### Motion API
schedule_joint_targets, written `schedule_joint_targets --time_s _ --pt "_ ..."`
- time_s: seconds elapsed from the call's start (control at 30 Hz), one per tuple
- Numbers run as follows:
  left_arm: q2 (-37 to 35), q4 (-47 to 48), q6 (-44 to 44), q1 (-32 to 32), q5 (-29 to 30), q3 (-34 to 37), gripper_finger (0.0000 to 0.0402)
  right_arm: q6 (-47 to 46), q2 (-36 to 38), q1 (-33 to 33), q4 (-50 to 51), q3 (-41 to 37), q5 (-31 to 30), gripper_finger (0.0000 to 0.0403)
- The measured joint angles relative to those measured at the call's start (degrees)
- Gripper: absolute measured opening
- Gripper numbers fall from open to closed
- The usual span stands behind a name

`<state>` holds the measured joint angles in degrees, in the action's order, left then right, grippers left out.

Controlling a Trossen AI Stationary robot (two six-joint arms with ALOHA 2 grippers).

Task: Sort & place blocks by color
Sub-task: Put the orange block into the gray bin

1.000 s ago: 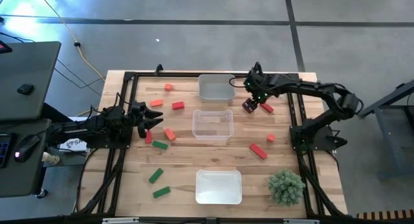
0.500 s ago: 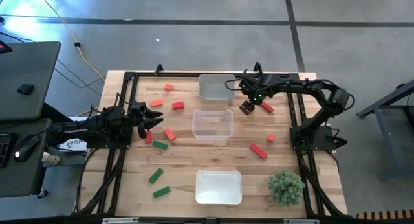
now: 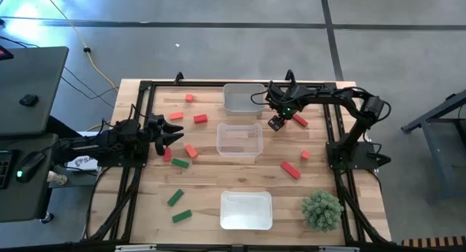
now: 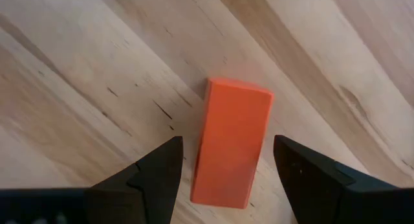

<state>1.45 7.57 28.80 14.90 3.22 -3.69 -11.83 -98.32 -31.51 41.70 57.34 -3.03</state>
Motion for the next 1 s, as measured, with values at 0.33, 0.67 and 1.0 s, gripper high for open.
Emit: schedule_joint_targets --time_s 0.33,0.67,1.0 --pt "0.00 0.01 0.00 -0.01 0.02 0.00 0.0184 -0.69 -0.55 0.04 0.01 0.00 0.09 0.0166" --pt "-0.01 0.01 -0.02 0.02 0.00 -0.02 0.0184 -3.01 -0.46 0.17 1.36 0.02 0.05 0.0103" --pt "-0.01 0.02 0.00 -0.01 0.00 -0.01 0.0184 -6.34 -0.57 2.43 11.28 5.37 0.28 0.0103"
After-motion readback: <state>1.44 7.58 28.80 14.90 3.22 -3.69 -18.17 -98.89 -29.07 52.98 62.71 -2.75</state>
